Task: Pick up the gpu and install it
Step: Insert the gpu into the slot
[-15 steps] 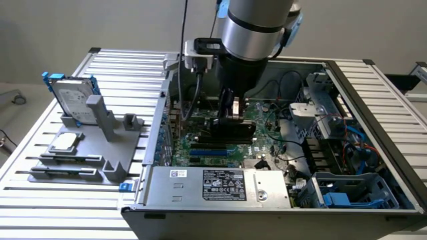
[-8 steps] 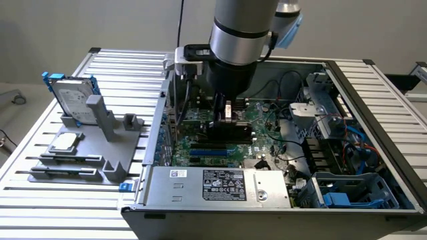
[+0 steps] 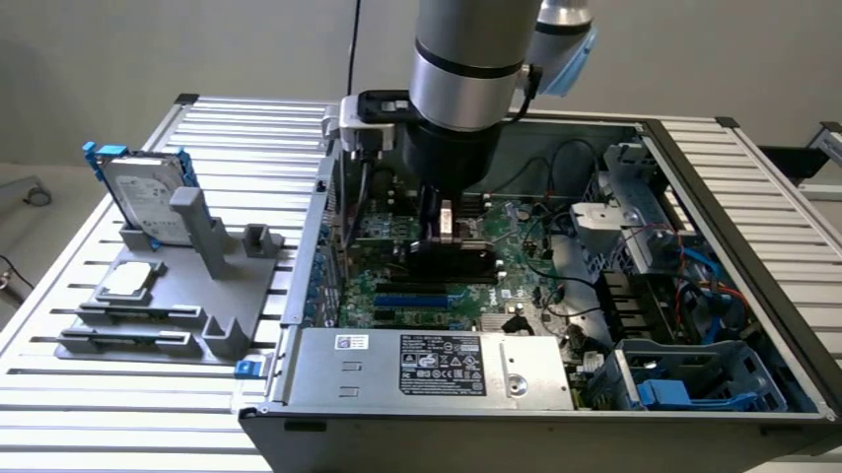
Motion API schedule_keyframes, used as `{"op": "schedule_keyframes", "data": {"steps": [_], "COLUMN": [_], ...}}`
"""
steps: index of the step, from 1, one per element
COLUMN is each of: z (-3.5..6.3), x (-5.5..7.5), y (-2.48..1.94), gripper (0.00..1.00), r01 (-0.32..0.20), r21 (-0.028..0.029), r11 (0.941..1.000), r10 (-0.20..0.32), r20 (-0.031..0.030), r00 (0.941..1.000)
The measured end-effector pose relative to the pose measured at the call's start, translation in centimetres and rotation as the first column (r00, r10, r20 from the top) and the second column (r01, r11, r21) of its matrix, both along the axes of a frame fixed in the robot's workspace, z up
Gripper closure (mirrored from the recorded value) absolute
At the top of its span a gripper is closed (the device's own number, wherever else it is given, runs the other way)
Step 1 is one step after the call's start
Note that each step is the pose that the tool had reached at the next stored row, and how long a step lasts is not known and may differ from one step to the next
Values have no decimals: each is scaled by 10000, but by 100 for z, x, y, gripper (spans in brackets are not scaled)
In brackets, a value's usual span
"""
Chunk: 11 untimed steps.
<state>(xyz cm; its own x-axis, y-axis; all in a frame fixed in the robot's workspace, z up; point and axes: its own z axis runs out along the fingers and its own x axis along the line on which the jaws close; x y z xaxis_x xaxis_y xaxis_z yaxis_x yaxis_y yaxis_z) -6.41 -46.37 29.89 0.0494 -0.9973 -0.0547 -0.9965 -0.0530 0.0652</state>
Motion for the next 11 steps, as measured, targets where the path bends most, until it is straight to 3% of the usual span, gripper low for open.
{"op": "schedule_keyframes", "data": {"steps": [11], "z": [-69], "x": [-18], "y": [-9], "gripper": [73], "r01": [327], "r21": [-15], "r11": [9995], "r10": [-327], "r20": [1], "r00": [9995]}}
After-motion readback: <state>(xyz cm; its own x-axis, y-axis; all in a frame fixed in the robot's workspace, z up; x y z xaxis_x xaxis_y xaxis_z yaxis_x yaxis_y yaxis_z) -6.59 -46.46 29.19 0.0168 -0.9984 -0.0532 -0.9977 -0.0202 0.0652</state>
